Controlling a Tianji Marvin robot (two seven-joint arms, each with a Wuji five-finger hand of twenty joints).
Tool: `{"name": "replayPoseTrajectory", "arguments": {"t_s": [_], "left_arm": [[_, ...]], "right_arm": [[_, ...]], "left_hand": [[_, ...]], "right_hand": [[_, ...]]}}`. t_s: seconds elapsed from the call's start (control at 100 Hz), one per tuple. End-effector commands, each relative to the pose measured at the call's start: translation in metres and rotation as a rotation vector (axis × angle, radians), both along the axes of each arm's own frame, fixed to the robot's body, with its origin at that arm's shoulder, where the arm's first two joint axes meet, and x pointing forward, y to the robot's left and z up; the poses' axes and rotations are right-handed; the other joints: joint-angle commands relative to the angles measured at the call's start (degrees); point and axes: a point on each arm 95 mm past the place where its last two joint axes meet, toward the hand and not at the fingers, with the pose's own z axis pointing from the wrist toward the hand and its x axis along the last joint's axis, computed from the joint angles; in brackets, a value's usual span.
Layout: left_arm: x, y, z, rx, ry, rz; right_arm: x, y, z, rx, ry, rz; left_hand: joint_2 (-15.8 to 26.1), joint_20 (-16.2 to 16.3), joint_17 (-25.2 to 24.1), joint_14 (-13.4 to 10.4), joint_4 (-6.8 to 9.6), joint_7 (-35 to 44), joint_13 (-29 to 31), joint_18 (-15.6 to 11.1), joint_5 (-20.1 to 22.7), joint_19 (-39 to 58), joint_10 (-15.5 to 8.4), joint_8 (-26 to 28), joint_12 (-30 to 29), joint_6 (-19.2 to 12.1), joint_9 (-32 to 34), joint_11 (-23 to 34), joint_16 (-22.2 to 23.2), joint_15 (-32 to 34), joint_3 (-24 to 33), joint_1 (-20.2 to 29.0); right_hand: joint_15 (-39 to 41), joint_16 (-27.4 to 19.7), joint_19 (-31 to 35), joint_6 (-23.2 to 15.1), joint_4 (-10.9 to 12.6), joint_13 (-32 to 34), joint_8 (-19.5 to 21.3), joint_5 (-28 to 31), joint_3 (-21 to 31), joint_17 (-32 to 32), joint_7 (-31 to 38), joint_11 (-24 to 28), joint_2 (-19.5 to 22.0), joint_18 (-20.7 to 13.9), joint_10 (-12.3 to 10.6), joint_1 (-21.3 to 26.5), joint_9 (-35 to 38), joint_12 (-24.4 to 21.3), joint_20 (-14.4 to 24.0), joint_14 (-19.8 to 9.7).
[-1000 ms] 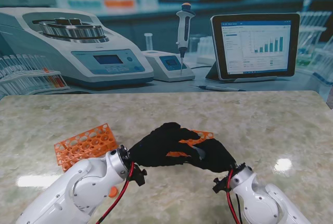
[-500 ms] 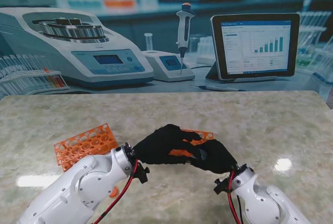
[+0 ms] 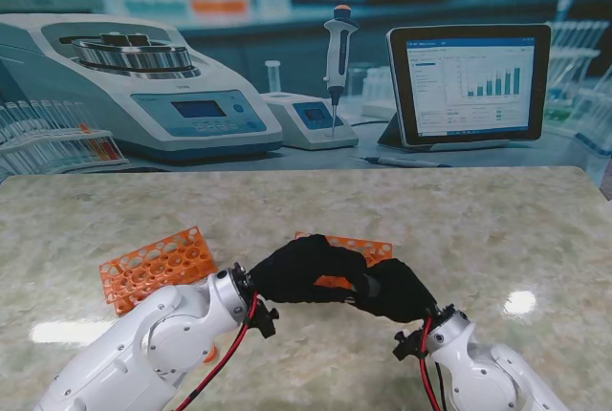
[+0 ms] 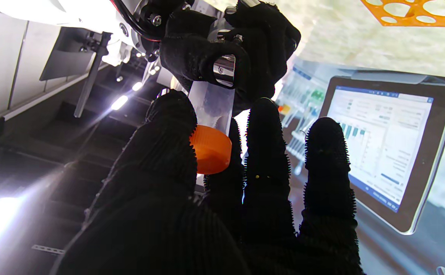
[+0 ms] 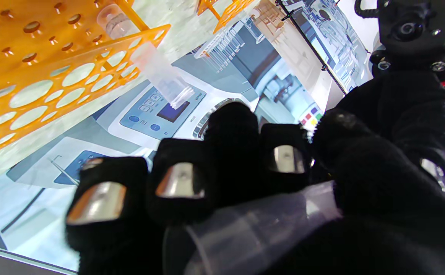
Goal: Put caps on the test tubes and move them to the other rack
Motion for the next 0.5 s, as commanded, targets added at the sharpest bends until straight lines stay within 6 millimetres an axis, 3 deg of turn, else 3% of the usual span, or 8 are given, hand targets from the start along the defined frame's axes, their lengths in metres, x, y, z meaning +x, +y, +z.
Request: {"name": "replayPoseTrajectory", "arguments": {"t_s": [0.0,0.16,0.29,0.49], "left_arm": [[0.0029,-0.0003,-0.0028,0.012,0.018,0.011],[0.0033,-0.0016,-0.0030,0.002,0.045,0.011],[0.0040,-0.0022,-0.0024,-0.001,0.050,0.010],[0.0046,-0.0035,0.0000,0.004,0.060,-0.001]], "right_arm": [[-0.0093,0.0135,0.0041,0.026,-0.012,0.045],[-0.0127,0.0161,0.0055,0.038,-0.020,0.061],[-0.0150,0.0170,0.0068,0.045,-0.026,0.073],[-0.0177,0.0177,0.0082,0.055,-0.035,0.093]], "left_hand": [[5.77,2.16,1.26,-2.08,1.58,3.89,1.53,-2.40,1.67,3.25,-1.75,1.83,5.11,4.67,3.81,3.05,1.33,3.01,12.83,11.48],[8.48,4.64,3.69,-2.75,0.43,9.96,1.39,-2.14,1.23,7.61,-0.14,6.79,12.36,6.05,5.47,7.88,4.85,11.63,16.80,11.47],[10.57,9.62,6.14,-3.54,0.18,17.15,1.98,-1.61,0.23,13.18,0.08,14.40,16.55,3.62,6.58,12.86,4.29,20.24,18.70,11.48],[12.12,13.29,10.57,-5.81,0.36,22.88,4.39,-1.00,-0.21,16.99,1.09,22.08,19.16,3.47,7.02,17.41,6.04,25.26,20.49,11.50]], "right_hand": [[6.41,2.45,1.60,-3.43,-0.75,0.79,1.33,2.71,1.24,0.82,0.39,0.01,3.70,0.77,-0.05,0.42,0.85,-0.06,0.35,-3.28],[6.41,2.45,1.49,-4.42,-0.98,0.79,1.40,2.27,0.88,0.81,0.26,-0.08,3.89,0.71,0.33,-0.01,0.74,-0.28,0.33,-3.28],[6.11,2.32,1.32,-5.44,-1.18,0.77,1.14,2.04,0.51,0.78,-0.23,-0.46,3.64,0.66,0.71,-0.44,0.69,-0.73,0.26,-3.12],[4.01,1.45,-0.31,-7.90,-1.82,0.71,0.02,1.00,-0.76,0.40,-2.33,-1.97,3.17,0.95,1.57,-1.12,0.34,-2.19,-0.29,-1.73]]}}
